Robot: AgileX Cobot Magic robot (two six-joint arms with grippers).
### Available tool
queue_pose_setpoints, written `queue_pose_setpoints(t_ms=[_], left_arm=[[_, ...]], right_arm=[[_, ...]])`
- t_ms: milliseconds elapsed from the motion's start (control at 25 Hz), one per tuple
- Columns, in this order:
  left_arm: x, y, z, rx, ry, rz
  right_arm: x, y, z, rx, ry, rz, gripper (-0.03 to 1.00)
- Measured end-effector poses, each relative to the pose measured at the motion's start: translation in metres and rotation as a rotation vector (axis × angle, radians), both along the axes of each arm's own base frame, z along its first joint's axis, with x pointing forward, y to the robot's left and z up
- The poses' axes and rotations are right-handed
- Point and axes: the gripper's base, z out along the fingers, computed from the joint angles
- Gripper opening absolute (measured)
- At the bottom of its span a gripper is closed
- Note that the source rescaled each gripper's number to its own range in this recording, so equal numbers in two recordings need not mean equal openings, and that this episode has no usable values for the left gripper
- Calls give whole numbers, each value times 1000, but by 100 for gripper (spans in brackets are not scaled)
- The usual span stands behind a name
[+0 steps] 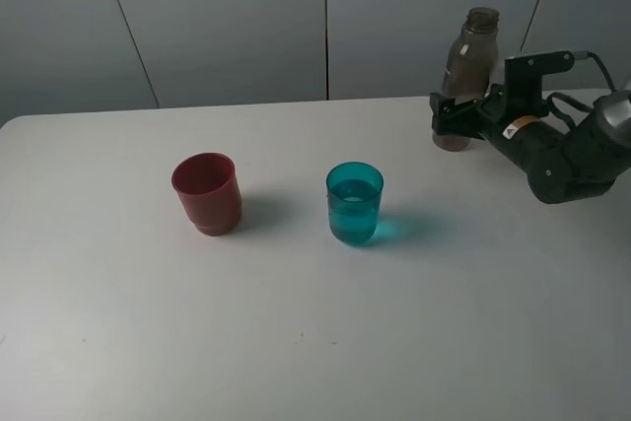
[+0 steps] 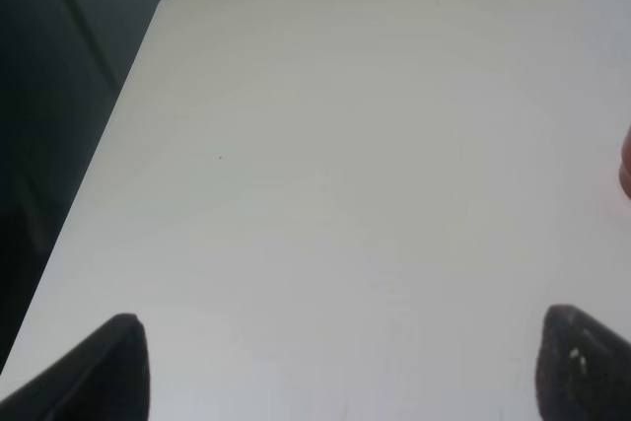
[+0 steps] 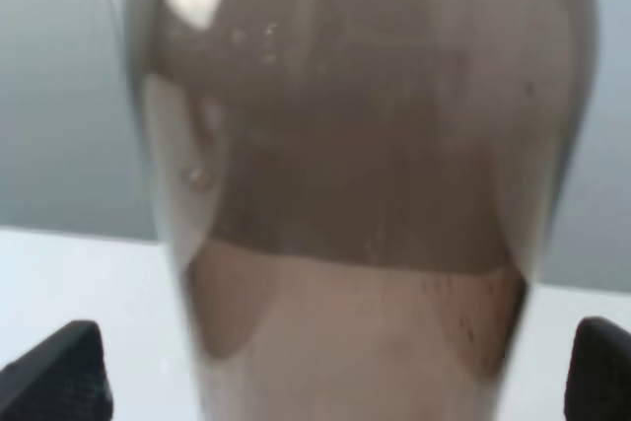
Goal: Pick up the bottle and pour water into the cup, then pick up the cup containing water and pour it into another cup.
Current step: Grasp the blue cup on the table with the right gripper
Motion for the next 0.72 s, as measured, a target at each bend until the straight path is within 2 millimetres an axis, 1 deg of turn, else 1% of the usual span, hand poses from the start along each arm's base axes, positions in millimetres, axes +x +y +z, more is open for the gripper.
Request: queue_pose_setpoints(t_ms=[160, 360, 440, 600, 720], left_arm=[[0, 0, 0, 0, 0, 0], [0, 0, 0, 0, 0, 0], [0, 0, 0, 0, 0, 0], [0, 0, 0, 0, 0, 0], [0, 0, 0, 0, 0, 0]], right_arm=[[-28, -3, 7, -21, 41, 2, 99], [-69, -5, 18, -32, 91, 24, 99], [-85, -2, 23, -48, 101, 89, 99], [-116, 11, 28, -76, 125, 282, 99], [-130, 18, 26, -90, 152, 395, 99]])
